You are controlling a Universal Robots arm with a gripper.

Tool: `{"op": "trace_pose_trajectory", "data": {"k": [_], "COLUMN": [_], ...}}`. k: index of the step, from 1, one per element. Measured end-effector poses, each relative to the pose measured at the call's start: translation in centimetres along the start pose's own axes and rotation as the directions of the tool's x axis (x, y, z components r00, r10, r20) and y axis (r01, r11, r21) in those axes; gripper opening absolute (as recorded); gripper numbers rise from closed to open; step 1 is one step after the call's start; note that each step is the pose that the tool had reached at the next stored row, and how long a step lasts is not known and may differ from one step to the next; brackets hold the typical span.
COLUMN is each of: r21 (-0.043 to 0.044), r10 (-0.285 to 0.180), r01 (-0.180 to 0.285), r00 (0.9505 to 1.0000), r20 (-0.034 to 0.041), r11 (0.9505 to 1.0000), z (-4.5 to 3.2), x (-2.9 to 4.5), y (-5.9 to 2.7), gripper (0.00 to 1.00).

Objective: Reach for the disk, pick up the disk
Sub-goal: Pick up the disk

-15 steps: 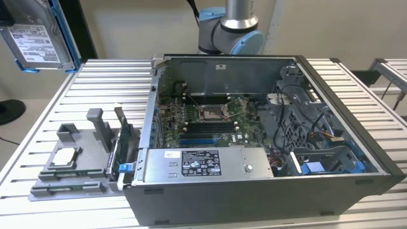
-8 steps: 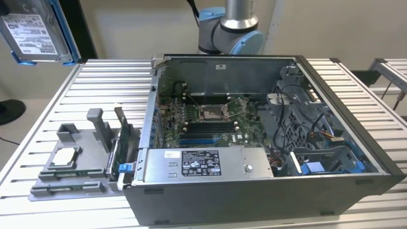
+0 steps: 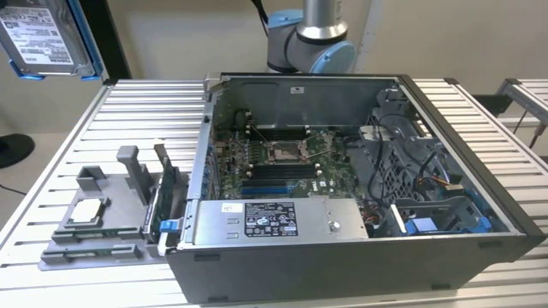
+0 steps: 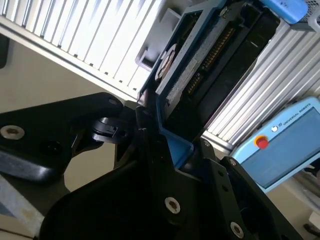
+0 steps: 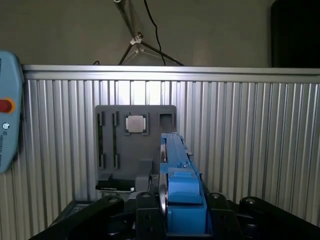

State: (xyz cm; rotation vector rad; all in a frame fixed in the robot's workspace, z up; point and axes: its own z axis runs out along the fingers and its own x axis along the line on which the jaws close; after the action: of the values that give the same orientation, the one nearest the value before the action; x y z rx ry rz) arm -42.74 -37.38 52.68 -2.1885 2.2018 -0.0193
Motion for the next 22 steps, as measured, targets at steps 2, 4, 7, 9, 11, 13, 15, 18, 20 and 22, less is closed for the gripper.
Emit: {"op": "trace_pose_trajectory", "data": {"k": [2,4,7,9,11,13,15,18,20,22], "r21": [0.0000,0.0000,0.0000,0.0000,0.0001,0.0001,0.0000,0.0000,-0.0002,-0.0003], "r10": [0.000,0.000,0.000,0.000,0.000,0.000,0.000,0.000,0.000,0.000], "r01": [0.000,0.000,0.000,0.000,0.000,0.000,0.000,0.000,0.000,0.000], "r00": [1.0000,1.0000,1.0000,1.0000,1.0000,1.0000,1.0000,1.0000,1.0000,1.0000], "r20": [0.0000,0.0000,0.0000,0.0000,0.0000,0.0000,0.0000,0.0000,0.0000,0.0000], "r11": [1.0000,1.0000,1.0000,1.0000,1.0000,1.0000,1.0000,1.0000,1.0000,1.0000], "z": [0.00,0.00,-0.01,-0.01,-0.01,0.00,0.00,0.03,0.04,0.07], "x": [0.00,0.00,0.00,0.00,0.00,0.00,0.00,-0.01,-0.01,-0.01], "y": [0.00,0.00,0.00,0.00,-0.02,-0.17,-0.45,-1.07,-1.65,-2.38], "gripper": [0.00,0.00,0.00,0.00,0.00,0.00,0.00,0.00,0.00,0.00]}}
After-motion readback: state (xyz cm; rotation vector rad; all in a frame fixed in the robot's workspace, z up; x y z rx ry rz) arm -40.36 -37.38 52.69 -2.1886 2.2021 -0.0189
